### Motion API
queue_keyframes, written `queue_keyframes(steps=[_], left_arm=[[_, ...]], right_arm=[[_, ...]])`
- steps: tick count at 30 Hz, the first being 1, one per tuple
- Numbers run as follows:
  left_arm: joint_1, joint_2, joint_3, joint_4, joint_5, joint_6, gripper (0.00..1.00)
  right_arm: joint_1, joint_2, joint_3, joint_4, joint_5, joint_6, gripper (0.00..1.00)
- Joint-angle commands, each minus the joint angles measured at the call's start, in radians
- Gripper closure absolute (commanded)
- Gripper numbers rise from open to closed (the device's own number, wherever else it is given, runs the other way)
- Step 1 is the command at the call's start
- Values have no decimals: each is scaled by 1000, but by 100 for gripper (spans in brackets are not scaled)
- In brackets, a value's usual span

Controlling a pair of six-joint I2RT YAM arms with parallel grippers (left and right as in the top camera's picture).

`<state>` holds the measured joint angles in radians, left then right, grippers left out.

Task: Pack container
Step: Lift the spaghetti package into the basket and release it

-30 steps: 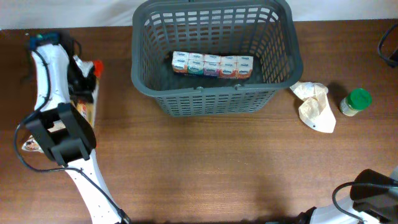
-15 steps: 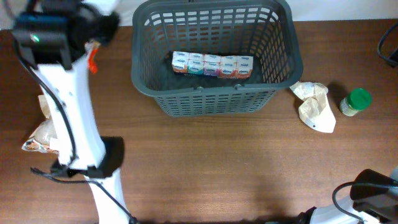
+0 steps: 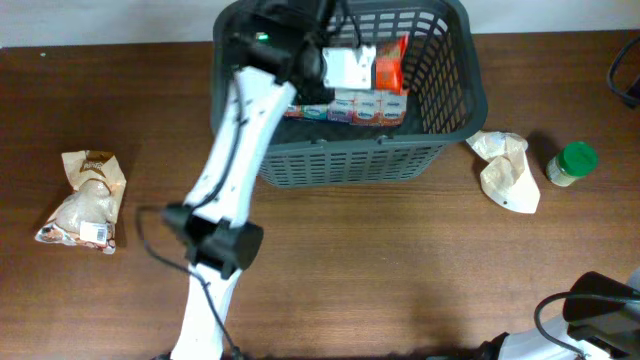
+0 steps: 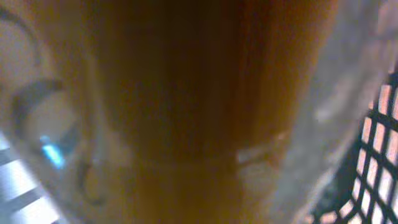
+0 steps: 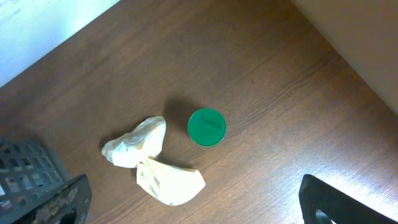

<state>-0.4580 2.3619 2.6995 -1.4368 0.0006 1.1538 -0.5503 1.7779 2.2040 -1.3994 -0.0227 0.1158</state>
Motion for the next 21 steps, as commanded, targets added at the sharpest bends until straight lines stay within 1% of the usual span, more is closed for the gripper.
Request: queue_keyframes(steps=[1,4,6,7,8,9,10,11,12,14,17,19,21], left_arm=[[-1,45,-72,39,11,-40,98],[-3,94,-85,41,11,-75,98],[-6,109,-85,40,11,-109,86],[-7,110,-85,37,11,-126,77],[-10,109,-84,38,6,-163,57],[-14,103,-74,38,-5,-210,31],[-18,95,-61,35,-25,-256,1],[-22,88,-46,29,-45,-303,1],[-27,67,-15,17,-80,-394,1],[-26,34,41,-13,-107,-483,1],[-16,-37,142,-86,-106,-559,1],[13,-125,220,-146,-106,-613,1],[52,-190,236,-166,-106,-659,1]], right_arm=[[-1,3,11,1,5,-3,1],[-1,3,11,1,5,-3,1],[-1,3,11,1,5,-3,1],[-1,3,11,1,5,-3,2],[-1,3,11,1,6,-3,1],[-1,3,11,1,6,-3,1],[-1,3,11,1,5,-3,1],[-1,3,11,1,6,-3,1],[-1,3,11,1,5,-3,1],[-1,3,11,1,5,-3,1],[-1,3,11,1,5,-3,1],[-1,3,11,1,6,-3,1],[-1,3,11,1,5,-3,1]])
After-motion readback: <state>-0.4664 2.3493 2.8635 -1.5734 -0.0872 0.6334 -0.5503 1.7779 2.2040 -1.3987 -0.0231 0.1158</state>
